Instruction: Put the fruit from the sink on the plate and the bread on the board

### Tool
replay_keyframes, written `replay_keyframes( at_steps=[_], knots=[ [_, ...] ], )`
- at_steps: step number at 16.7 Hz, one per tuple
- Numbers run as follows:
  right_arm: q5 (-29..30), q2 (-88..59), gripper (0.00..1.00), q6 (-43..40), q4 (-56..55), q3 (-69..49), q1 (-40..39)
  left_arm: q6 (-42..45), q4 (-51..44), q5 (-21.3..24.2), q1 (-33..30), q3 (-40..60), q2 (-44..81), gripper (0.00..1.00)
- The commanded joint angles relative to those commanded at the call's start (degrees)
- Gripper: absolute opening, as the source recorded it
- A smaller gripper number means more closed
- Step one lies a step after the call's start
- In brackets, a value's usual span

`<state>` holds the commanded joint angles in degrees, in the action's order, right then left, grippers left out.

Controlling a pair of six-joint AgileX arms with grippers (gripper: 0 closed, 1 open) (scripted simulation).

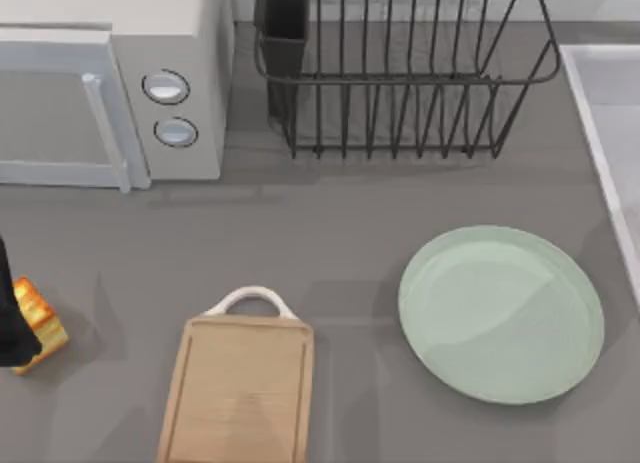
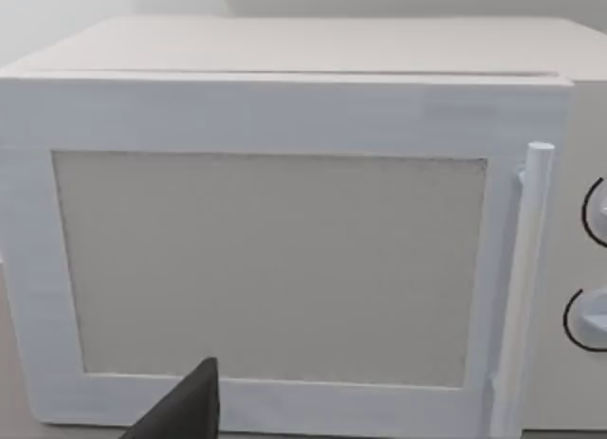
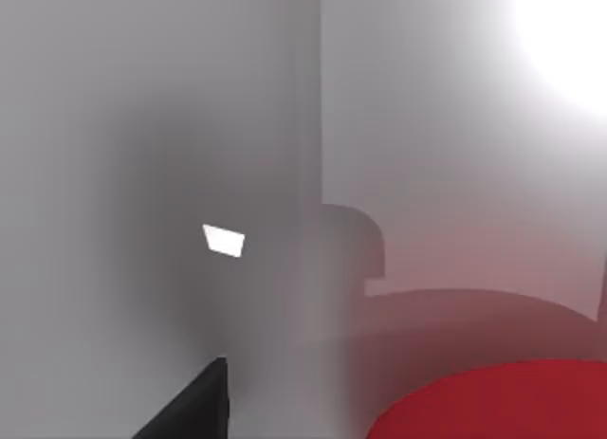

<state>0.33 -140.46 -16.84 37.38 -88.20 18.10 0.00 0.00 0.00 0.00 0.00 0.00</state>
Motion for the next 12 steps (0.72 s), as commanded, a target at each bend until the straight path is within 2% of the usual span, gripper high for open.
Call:
replay_keyframes(
  at_steps=[5,12],
  knots=[
    [0.01,-0.84,1.0,0.0,-0.99,0.51,0.02,0.0,0.0,0.0,0.0,0.0,0.0,1.0],
    [0.01,-0.84,0.47,0.0,-0.99,0.51,0.02,0.0,0.0,0.0,0.0,0.0,0.0,1.0]
  ],
)
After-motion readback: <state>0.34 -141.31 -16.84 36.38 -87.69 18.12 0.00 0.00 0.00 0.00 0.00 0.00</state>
